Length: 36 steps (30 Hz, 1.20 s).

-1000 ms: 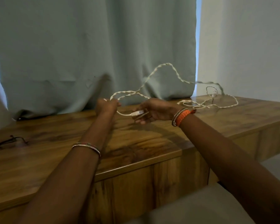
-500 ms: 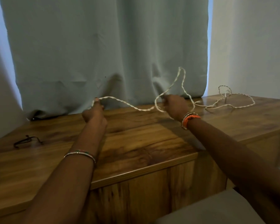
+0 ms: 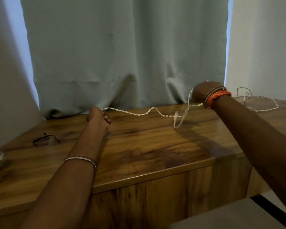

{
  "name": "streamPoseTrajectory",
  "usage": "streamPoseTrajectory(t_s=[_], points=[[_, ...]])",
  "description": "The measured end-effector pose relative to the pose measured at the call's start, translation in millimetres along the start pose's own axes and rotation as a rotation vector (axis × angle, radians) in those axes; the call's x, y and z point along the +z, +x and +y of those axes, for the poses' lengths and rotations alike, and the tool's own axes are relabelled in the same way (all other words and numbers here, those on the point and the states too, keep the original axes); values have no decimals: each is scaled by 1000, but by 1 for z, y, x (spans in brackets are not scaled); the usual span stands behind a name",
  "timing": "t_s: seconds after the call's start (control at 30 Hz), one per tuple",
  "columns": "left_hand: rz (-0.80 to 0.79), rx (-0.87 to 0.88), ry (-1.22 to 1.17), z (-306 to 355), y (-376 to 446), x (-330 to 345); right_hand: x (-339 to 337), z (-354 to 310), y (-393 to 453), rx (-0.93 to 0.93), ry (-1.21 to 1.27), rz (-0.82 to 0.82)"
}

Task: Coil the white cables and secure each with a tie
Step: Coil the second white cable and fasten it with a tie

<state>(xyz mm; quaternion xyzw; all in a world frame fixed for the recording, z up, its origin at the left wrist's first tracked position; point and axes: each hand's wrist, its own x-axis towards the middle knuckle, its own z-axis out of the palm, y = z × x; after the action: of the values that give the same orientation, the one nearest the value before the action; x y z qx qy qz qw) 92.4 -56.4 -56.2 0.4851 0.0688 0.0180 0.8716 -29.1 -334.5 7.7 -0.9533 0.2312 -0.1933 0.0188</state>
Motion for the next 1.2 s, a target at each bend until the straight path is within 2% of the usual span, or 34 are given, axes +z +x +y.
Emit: streamPoseTrajectory(t_s=[0.03,0.07,0.1,0.17,0.2,0.27,0.37,0.47,0.53,0.63,0.73,0.83,0.9,1.03,1.2], points=[[-73,-10,53,-2,-6,3,-1,-16,-5,-85,10,228],[-174,-18,107,-3,-11,7,2,-36,-10,-183,114,331],[-282,-27,149,-6,-15,10,7,-57,-13,-296,251,318],[-476,-60,151,-7,-22,14,34,-96,-10,-523,420,91],[-575,-96,115,-7,-24,14,51,-111,-8,-594,411,-3],[-791,-200,34,-4,-26,9,85,-127,-4,-654,379,21],[-1102,-362,-36,1,-30,1,111,-134,-1,-639,570,204],[-1232,-414,-60,3,-38,7,104,-139,9,-611,518,314],[-1164,-304,-50,1,-46,16,105,-146,11,-560,455,312],[-950,-12,72,-2,-45,18,126,-156,4,-492,256,178],[-801,189,138,1,-33,12,132,-158,-15,-602,76,105],[-603,299,168,1,-17,10,113,-158,-52,-816,43,154],[-487,381,309,-4,-8,10,104,-155,-72,-897,68,199],[-405,545,697,-13,-3,0,94,-140,-85,-986,152,234],[-418,652,911,-14,-16,-5,88,-122,-73,-999,171,409]])
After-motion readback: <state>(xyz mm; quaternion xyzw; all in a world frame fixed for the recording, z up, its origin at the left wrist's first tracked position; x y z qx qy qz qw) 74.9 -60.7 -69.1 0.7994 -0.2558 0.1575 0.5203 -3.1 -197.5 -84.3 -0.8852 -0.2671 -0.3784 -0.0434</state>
